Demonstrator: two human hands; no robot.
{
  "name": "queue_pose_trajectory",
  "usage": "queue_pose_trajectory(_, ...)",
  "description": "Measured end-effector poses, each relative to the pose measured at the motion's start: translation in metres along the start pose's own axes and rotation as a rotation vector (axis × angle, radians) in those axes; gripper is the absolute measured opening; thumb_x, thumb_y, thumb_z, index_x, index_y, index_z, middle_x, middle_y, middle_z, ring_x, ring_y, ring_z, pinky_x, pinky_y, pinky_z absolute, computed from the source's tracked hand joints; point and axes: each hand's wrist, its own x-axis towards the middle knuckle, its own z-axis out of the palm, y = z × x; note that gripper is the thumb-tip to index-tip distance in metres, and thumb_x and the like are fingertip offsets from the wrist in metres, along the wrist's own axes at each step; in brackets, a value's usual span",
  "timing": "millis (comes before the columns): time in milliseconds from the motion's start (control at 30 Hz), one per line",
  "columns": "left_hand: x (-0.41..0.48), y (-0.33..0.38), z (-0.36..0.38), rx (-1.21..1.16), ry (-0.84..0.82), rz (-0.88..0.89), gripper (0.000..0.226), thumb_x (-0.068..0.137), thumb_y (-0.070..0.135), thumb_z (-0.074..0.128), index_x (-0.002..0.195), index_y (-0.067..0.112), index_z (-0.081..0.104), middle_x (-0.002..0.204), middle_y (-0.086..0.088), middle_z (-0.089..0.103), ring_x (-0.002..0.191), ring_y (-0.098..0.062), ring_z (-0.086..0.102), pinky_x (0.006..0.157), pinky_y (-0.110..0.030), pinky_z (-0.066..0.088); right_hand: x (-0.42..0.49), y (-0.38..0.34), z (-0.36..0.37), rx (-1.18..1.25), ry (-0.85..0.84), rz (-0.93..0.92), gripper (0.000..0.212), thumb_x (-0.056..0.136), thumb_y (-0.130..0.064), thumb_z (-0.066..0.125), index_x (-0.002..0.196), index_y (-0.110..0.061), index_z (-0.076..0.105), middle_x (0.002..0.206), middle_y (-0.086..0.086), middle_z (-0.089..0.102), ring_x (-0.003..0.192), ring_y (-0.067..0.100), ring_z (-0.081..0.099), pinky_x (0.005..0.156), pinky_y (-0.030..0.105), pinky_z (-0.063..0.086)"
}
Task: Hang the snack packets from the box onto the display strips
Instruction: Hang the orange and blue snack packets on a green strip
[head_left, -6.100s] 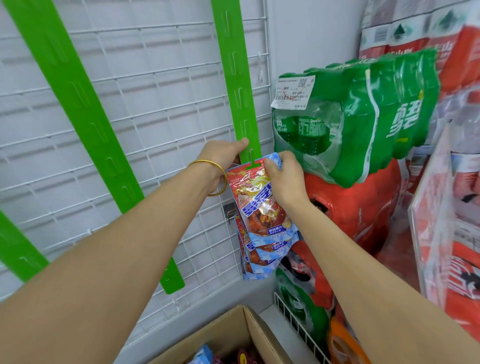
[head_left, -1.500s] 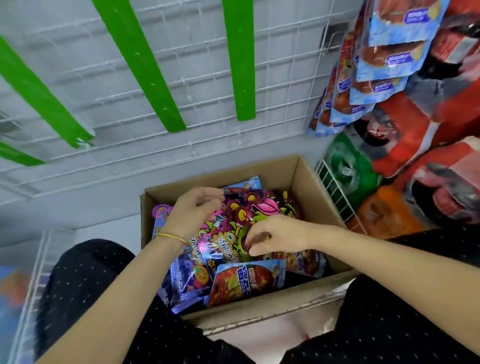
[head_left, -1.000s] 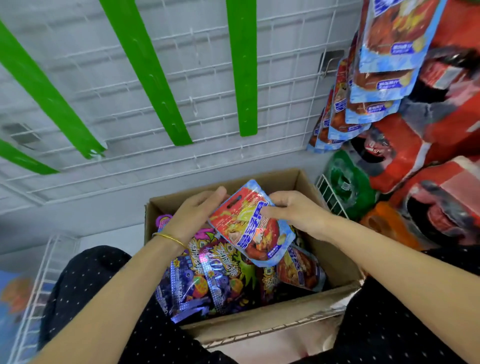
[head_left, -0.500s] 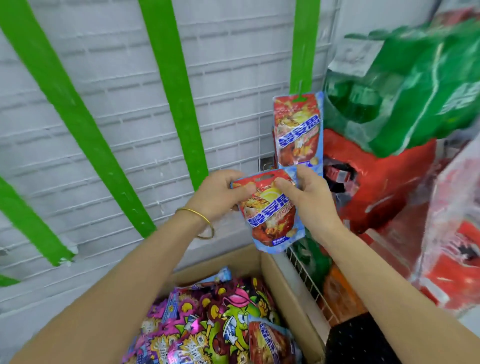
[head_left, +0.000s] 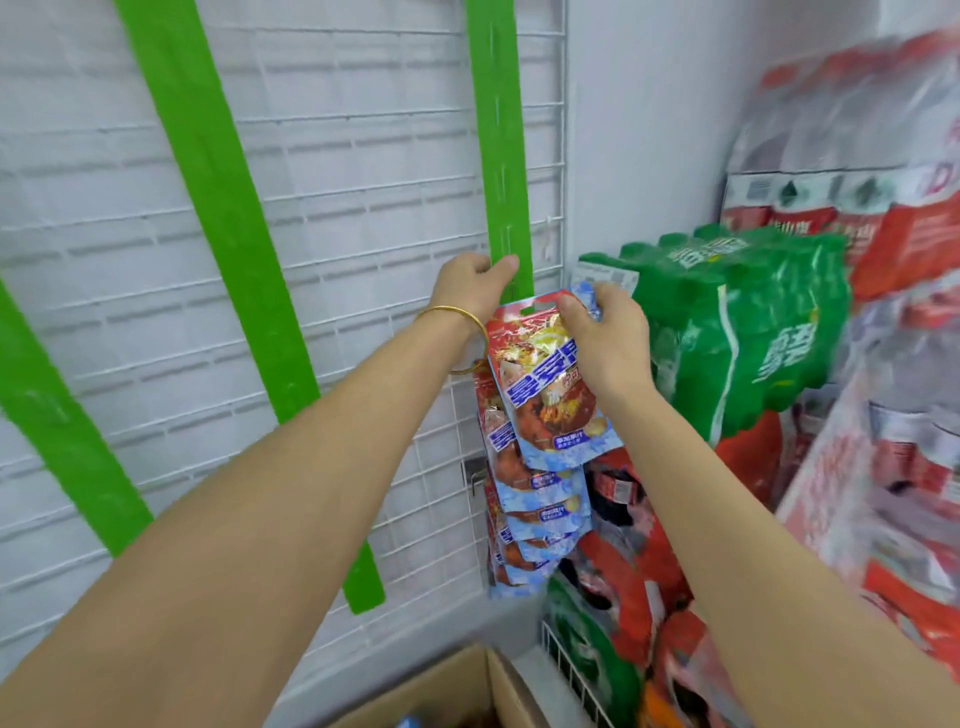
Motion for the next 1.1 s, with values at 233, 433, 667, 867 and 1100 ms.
queue_pose_trajectory(233,0.013,0.003,-0.002,-0.039,-0.032,-0.118,0.025,0.087,0.032,0.057,0.069,0.015,0.055,0.08,-0.011,0.062,0.071,-0.022,0.056,0.069,-0.032,0.044,0.024,-0.008,0.018,0.015,0.017,-0.043,0.019,0.096,-0.023,0.048,0.079,-0.015,0.052,0.08,0.006,0.054,0.076,0.019,0.049,0.072,0.035,0.035)
queue_pose_trajectory(433,0.013,0.0,-0.004,-0.043,-0.056,-0.159,0.027,0.087,0.038,0.058,0.077,0.013,0.061,0.07,-0.003,0.064,0.057,-0.016,0.058,0.064,-0.027,0.048,0.026,0.0,0.027,0.019,0.0,0.018,0.03,0.095,-0.024,0.048,0.068,-0.022,0.036,0.068,-0.006,0.042,0.064,0.012,0.041,0.056,0.027,0.031)
queue_pose_trajectory(667,0.007,-0.009,-0.005,-0.048,-0.105,-0.146,0.026,0.089,0.034,0.056,0.076,0.013,0.063,0.071,-0.004,0.062,0.058,-0.016,0.056,0.065,-0.028,0.044,0.015,0.015,0.029,0.029,-0.033,0.062,0.03,0.095,-0.025,0.049,0.068,-0.024,0.036,0.072,-0.004,0.045,0.074,0.018,0.045,0.064,0.031,0.035)
queue_pose_trajectory(867,0.001,-0.022,-0.007,-0.11,-0.139,-0.088,0.024,0.093,0.02,0.051,0.07,0.016,0.058,0.064,-0.003,0.057,0.042,-0.004,0.051,0.055,-0.021,0.042,0.013,0.017,0.029,-0.02,-0.06,0.051,0.031,0.096,-0.025,0.046,0.067,-0.022,0.034,0.071,-0.004,0.041,0.071,0.016,0.042,0.064,0.032,0.034)
queue_pose_trajectory(1100,-0.027,-0.034,-0.01,-0.149,-0.051,-0.056,0.029,0.091,0.015,0.053,0.119,0.006,0.055,0.099,-0.007,0.06,0.078,-0.012,0.057,0.084,-0.033,0.049,-0.012,0.008,0.015,-0.249,-0.072,-0.025,0.027,0.098,-0.028,0.042,0.112,-0.005,0.044,0.099,0.008,0.055,0.087,0.027,0.054,0.069,0.032,0.036)
